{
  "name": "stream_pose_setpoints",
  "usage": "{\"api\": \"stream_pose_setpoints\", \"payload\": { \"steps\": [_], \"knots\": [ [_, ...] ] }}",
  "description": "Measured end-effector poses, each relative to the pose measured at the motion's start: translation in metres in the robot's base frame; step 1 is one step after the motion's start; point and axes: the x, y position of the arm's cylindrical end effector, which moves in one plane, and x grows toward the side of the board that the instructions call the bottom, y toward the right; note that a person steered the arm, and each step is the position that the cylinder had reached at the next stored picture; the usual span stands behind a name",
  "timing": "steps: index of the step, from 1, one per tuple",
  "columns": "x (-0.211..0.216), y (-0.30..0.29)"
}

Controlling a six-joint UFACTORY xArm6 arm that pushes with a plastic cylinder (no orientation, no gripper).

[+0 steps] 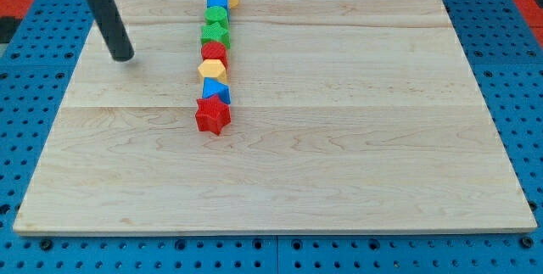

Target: Push the yellow heart towards the top right

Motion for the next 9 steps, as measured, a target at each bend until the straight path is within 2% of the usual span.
{"api": "stream_pose_setpoints", "payload": {
  "steps": [1,4,5,6,7,8,9],
  "knots": [
    [-0.042,0.031],
    [-0.137,0.041],
    [-0.138,0.042],
    [-0.138,0.087],
    [-0.137,0.181],
    [-0.136,0.218],
    [-0.134,0.211]
  ]
}}
